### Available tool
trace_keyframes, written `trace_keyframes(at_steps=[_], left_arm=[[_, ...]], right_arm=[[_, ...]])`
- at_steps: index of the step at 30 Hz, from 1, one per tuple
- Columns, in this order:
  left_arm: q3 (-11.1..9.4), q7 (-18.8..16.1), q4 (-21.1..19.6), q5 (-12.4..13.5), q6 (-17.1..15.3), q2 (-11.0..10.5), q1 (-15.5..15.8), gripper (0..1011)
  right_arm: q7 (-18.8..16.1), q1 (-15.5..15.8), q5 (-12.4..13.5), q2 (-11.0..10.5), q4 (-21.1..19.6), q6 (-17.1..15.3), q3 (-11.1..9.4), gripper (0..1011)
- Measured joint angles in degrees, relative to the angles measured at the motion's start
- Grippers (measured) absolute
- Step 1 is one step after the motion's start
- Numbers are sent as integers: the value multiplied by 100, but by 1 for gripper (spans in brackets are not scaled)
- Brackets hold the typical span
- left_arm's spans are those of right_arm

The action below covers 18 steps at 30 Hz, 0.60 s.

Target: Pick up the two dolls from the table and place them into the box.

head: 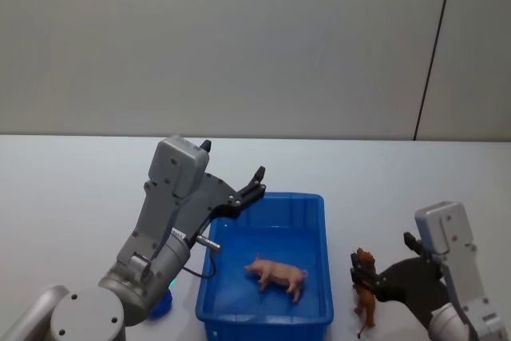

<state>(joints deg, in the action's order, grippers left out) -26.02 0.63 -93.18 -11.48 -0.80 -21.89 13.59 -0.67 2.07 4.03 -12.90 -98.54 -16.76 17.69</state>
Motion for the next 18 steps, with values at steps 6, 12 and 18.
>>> trace_keyframes(at_steps=[6,12,18], left_arm=[[0,0,0,0,0,0,0,1001],[0,0,0,0,0,0,0,1001],[0,0,0,0,0,0,0,1001]], right_arm=[[124,71,3,44,-10,-87,32,1001],[233,104,-2,145,78,-158,92,1001],[372,114,-57,292,231,-203,181,1001]])
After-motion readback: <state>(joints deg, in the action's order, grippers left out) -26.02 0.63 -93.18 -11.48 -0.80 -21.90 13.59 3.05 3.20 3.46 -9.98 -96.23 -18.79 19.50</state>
